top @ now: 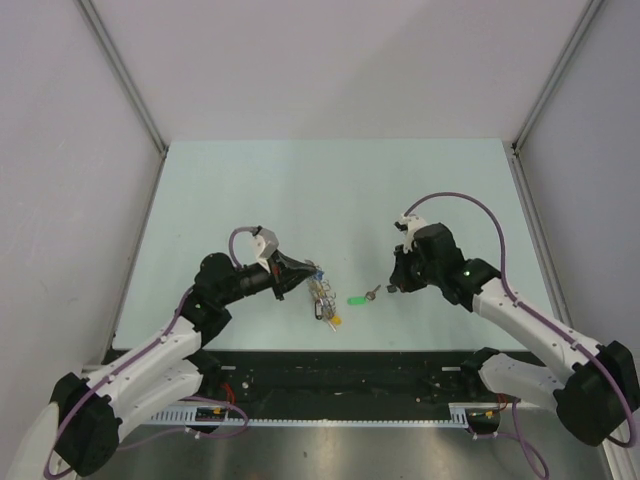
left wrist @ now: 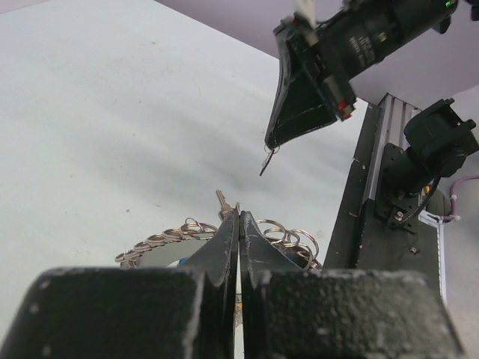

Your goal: Put the keys on the keyring

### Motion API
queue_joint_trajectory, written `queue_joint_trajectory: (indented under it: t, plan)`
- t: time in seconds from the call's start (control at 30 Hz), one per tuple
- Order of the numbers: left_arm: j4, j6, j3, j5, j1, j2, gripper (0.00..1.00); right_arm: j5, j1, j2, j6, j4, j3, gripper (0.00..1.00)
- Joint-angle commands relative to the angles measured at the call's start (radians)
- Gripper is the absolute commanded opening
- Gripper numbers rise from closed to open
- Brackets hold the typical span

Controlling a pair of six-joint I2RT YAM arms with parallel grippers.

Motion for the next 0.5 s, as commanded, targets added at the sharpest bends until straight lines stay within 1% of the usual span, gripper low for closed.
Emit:
queue_joint_trajectory:
  t: [0.0, 0.17, 0.2, 0.3, 0.47]
  plan:
    - [0.033, -0.005, 0.016, -0.025, -0.004, -0.042, 0.00, 0.117, -0.024, 0.081, 0.052, -0.041, -0.015, 0.00]
    - [0.030, -0.003, 0.010, -0.034, -0.004, -0.057, 0.00, 0.125, -0.047, 0.210, 0.026, 0.133, -0.033, 0.00]
    - [0.025, -0.002, 0.008, -0.037, -0.004, -0.057, 0.01, 0.153, -0.053, 0.232, 0.023, 0.189, -0.035, 0.00]
    - [0.022, 0.001, 0.010, -0.039, -0.004, -0.065, 0.00, 0.137, -0.089, 0.312, 0.015, 0.297, -0.032, 0.00]
    - [0.016, 0.006, 0.010, -0.047, -0.004, -0.076, 0.00, 0.169, -0.106, 0.420, -0.025, 0.424, -0.025, 0.00]
